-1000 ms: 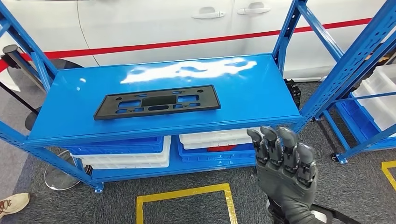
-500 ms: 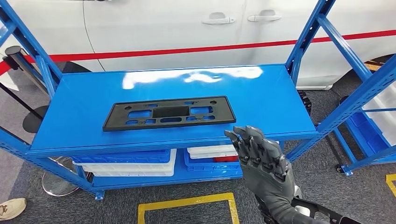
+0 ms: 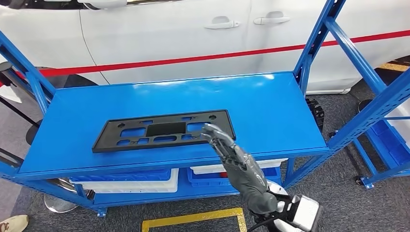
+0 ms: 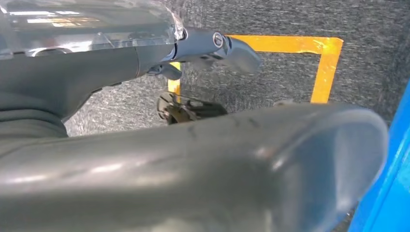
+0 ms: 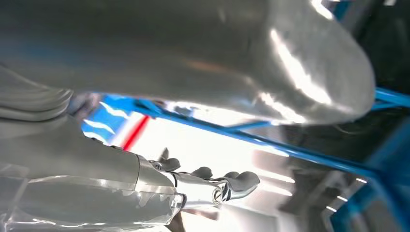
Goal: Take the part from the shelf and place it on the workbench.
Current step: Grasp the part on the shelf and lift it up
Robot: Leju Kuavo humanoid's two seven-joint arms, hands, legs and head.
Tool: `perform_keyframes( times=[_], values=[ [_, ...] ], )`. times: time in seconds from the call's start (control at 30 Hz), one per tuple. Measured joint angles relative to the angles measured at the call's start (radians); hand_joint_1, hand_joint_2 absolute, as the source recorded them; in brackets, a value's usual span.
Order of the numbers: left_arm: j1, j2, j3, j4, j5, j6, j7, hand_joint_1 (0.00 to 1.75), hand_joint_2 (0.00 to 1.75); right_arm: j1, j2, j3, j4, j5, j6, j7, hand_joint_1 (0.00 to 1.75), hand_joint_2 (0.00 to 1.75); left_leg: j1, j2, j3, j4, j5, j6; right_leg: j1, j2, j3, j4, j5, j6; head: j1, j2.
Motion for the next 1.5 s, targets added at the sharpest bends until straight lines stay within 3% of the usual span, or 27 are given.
perform_keyframes(
  times=[0.03, 0.1, 0.13, 0.2, 0.27, 0.33, 0.37, 0.43, 0.47, 0.5, 0.53, 0.57, 0.6, 0.67, 0.7, 0.83, 0.9, 0.97, 1.0, 1.03, 1.07, 1.17, 1.23, 1.33, 1.4, 1.47, 1.5],
  values=[
    [0.002, 0.0, 0.0, 0.0, 0.002, 0.001, 0.0, 0.0, 0.0, -0.002, -0.002, 0.01, 0.02, 0.006, 0.002, 0.003, 0.0, 0.0, 0.0, 0.0, -0.006, -0.016, 0.023, -0.001, 0.0, 0.001, 0.005, 0.001, -0.005, 0.0, 0.0, 0.0],
    [0.004, 0.0, 0.0, 0.0, 0.006, 0.003, -0.001, 0.0, 0.0, -0.012, -0.004, 0.032, 0.063, 0.02, 0.009, 0.006, 0.0, 0.0, 0.0, 0.001, 0.023, -0.134, 0.118, 0.001, 0.0, 0.003, 0.019, 0.002, -0.015, 0.004, 0.0, 0.0],
    [0.004, 0.0, 0.001, 0.0, 0.007, 0.004, -0.002, 0.0, 0.0, -0.019, -0.004, 0.043, 0.084, 0.027, 0.012, 0.007, 0.0, 0.0, -0.001, 0.001, 0.04, -0.195, 0.147, 0.004, 0.001, 0.003, 0.023, 0.004, -0.02, 0.007, 0.0, 0.0],
    [0.005, 0.0, 0.001, 0.0, 0.006, 0.005, -0.004, 0.0, 0.0, -0.034, -0.003, 0.065, 0.121, 0.05, 0.011, 0.015, 0.0, 0.87, -0.005, 0.003, 0.056, -0.256, 0.171, 0.014, 0.004, 0.003, 0.023, 0.009, -0.027, 0.015, 0.0, 0.0],
    [0.006, 0.0, 0.001, 0.0, 0.006, 0.005, -0.004, 0.0, 0.0, -0.048, -0.002, 0.09, 0.147, 0.082, 0.001, 0.026, 0.0, 1.75, -0.006, 0.003, 0.059, -0.261, 0.173, 0.027, 0.008, 0.003, 0.023, 0.009, -0.031, 0.024, 0.0, 0.0],
    [0.007, -0.001, 0.001, 0.0, 0.006, 0.005, -0.005, 0.0, 0.0, -0.064, 0.001, 0.113, 0.168, 0.115, -0.017, 0.04, 0.0, 1.75, -0.001, 0.003, 0.064, -0.269, 0.18, 0.038, 0.007, 0.002, 0.018, 0.029, -0.049, 0.034, 0.0, 0.0],
    [0.007, -0.002, 0.001, 0.0, 0.005, 0.005, -0.005, 0.0, 0.0, -0.073, 0.003, 0.124, 0.179, 0.134, -0.03, 0.05, 0.0, 1.75, 0.002, 0.003, 0.067, -0.273, 0.182, 0.042, 0.006, 0.002, 0.002, 0.065, -0.072, 0.039, 0.001, 0.0],
    [0.006, -0.002, 0.001, 0.0, 0.004, 0.005, -0.007, 0.0, 0.0, -0.092, 0.009, 0.153, 0.21, 0.193, -0.072, 0.071, 0.0, 1.75, 0.003, 0.003, 0.069, -0.275, 0.181, 0.046, 0.001, 0.001, -0.06, 0.191, -0.134, 0.046, 0.002, 0.0],
    [0.006, -0.002, 0.001, 0.0, 0.003, 0.005, -0.008, 0.0, 0.0, -0.101, 0.013, 0.169, 0.23, 0.23, -0.099, 0.08, 0.0, 1.75, 0.003, 0.003, 0.07, -0.274, 0.179, 0.047, -0.001, 0.001, -0.095, 0.255, -0.155, 0.048, 0.002, 0.0],
    [0.006, -0.002, 0.001, 0.0, 0.002, 0.006, -0.01, 0.0, 0.0, -0.109, 0.018, 0.185, 0.251, 0.267, -0.129, 0.087, 0.0, 1.75, 0.003, 0.003, 0.071, -0.274, 0.178, 0.047, -0.002, 0.001, -0.117, 0.292, -0.159, 0.049, 0.002, 0.0],
    [0.007, -0.002, 0.001, 0.0, 0.001, 0.006, -0.012, 0.0, 0.0, -0.12, 0.024, 0.201, 0.272, 0.306, -0.162, 0.091, 0.0, 1.75, 0.003, 0.002, 0.073, -0.274, 0.176, 0.047, -0.003, 0.001, -0.121, 0.291, -0.143, 0.049, 0.002, 0.0],
    [0.008, -0.002, 0.001, 0.0, 0.001, 0.006, -0.014, 0.0, 0.0, -0.133, 0.032, 0.215, 0.295, 0.348, -0.203, 0.095, 0.0, 1.75, 0.003, 0.001, 0.077, -0.274, 0.174, 0.045, -0.003, 0.001, -0.104, 0.249, -0.109, 0.046, 0.002, 0.0],
    [0.009, -0.003, 0.001, 0.001, 0.001, 0.007, -0.017, 0.0, 0.0, -0.148, 0.041, 0.229, 0.318, 0.397, -0.251, 0.102, 0.0, 1.75, 0.003, 0.0, 0.081, -0.274, 0.171, 0.042, -0.003, 0.001, -0.073, 0.18, -0.067, 0.042, 0.002, 0.0],
    [0.009, -0.007, 0.001, 0.001, 0.0, 0.01, -0.023, 0.0, 0.0, -0.184, 0.063, 0.257, 0.364, 0.498, -0.358, 0.122, 0.0, 1.75, 0.0, -0.001, 0.086, -0.273, 0.166, 0.034, 0.001, 0.002, -0.015, 0.055, -0.018, 0.034, 0.001, 0.0],
    [0.009, -0.008, 0.001, 0.001, -0.001, 0.013, -0.025, 0.0, 0.0, -0.2, 0.075, 0.27, 0.387, 0.543, -0.408, 0.136, 0.0, 1.75, -0.001, -0.001, 0.086, -0.272, 0.164, 0.029, 0.004, 0.003, -0.001, 0.024, -0.013, 0.031, 0.001, 0.0],
    [0.009, -0.008, 0.001, 0.001, -0.005, 0.018, -0.028, 0.0, 0.0, -0.241, 0.122, 0.313, 0.465, 0.684, -0.556, 0.188, 0.0, 1.75, 0.001, 0.0, 0.084, -0.263, 0.15, 0.006, 0.003, 0.004, 0.005, 0.005, -0.014, 0.014, 0.001, 0.0],
    [0.009, -0.009, 0.001, 0.001, -0.009, 0.019, -0.028, 0.0, 0.0, -0.274, 0.152, 0.336, 0.517, 0.761, -0.615, 0.226, 0.0, 1.75, 0.002, 0.0, 0.049, -0.184, 0.102, -0.002, 0.001, 0.004, 0.009, 0.0, -0.012, 0.004, 0.0, 0.0],
    [0.008, -0.01, 0.001, 0.001, -0.014, 0.02, -0.025, 0.0, 0.0, -0.311, 0.192, 0.368, 0.593, 0.875, -0.692, 0.285, 0.0, 1.75, 0.003, 0.001, -0.015, -0.052, 0.046, -0.007, 0.004, 0.004, 0.009, 0.001, -0.013, -0.003, -0.001, 0.0],
    [0.008, -0.01, 0.001, 0.001, -0.015, 0.021, -0.023, 0.0, 0.0, -0.325, 0.213, 0.384, 0.635, 0.934, -0.73, 0.317, 0.0, 1.75, 0.003, 0.001, -0.04, -0.005, 0.035, -0.008, 0.007, 0.004, 0.009, 0.002, -0.014, -0.004, -0.001, 0.0],
    [0.007, -0.01, 0.001, 0.001, -0.018, 0.022, -0.022, 0.0, 0.0, -0.337, 0.231, 0.398, 0.674, 0.984, -0.765, 0.344, 0.0, 1.75, 0.003, 0.001, -0.049, 0.006, 0.044, -0.008, 0.009, 0.004, 0.01, 0.003, -0.016, -0.006, -0.001, 0.0],
    [0.007, -0.01, 0.001, 0.002, -0.02, 0.024, -0.021, 0.0, 0.0, -0.35, 0.25, 0.41, 0.715, 1.024, -0.792, 0.365, 0.0, 1.75, 0.003, 0.001, -0.04, -0.022, 0.071, -0.007, 0.01, 0.005, 0.011, 0.005, -0.018, -0.007, -0.001, 0.0],
    [0.004, -0.01, 0.001, 0.002, -0.029, 0.028, -0.023, 0.0, 0.0, -0.388, 0.304, 0.441, 0.834, 1.097, -0.861, 0.407, 0.0, 1.75, -0.001, 0.001, 0.042, -0.208, 0.163, 0.006, 0.014, 0.006, 0.013, 0.013, -0.025, -0.003, -0.001, 0.0],
    [0.004, -0.01, 0.0, 0.002, -0.034, 0.03, -0.025, 0.0, 0.0, -0.404, 0.328, 0.46, 0.904, 1.121, -0.891, 0.427, 0.0, 1.75, -0.007, 0.0, 0.065, -0.26, 0.172, 0.015, 0.016, 0.005, 0.01, 0.015, -0.027, 0.004, 0.0, 0.0],
    [0.007, -0.013, 0.0, 0.003, -0.038, 0.035, -0.025, 0.0, 0.0, -0.419, 0.349, 0.499, 0.978, 1.146, -0.906, 0.472, 0.0, 1.75, -0.004, 0.001, 0.068, -0.27, 0.176, 0.027, 0.016, 0.004, 0.007, 0.023, -0.034, 0.017, 0.001, 0.0],
    [0.006, -0.015, 0.0, 0.003, -0.042, 0.037, -0.024, 0.0, 0.0, -0.436, 0.356, 0.532, 1.016, 1.155, -0.904, 0.514, 0.0, 1.75, 0.002, 0.003, 0.072, -0.277, 0.181, 0.037, 0.013, 0.004, -0.022, 0.088, -0.075, 0.029, 0.003, 0.0],
    [0.005, -0.015, 0.0, 0.003, -0.045, 0.039, -0.021, 0.0, 0.0, -0.451, 0.36, 0.563, 1.049, 1.151, -0.897, 0.551, 0.0, 1.75, 0.001, 0.003, 0.072, -0.277, 0.181, 0.04, 0.007, 0.004, -0.085, 0.217, -0.134, 0.037, 0.004, 0.0],
    [0.004, -0.015, 0.0, 0.003, -0.046, 0.039, -0.02, 0.0, 0.0, -0.456, 0.36, 0.576, 1.064, 1.146, -0.894, 0.566, 0.0, 1.75, 0.001, 0.003, 0.072, -0.277, 0.18, 0.041, 0.004, 0.003, -0.113, 0.27, -0.15, 0.039, 0.004, 0.0]
  ],
)
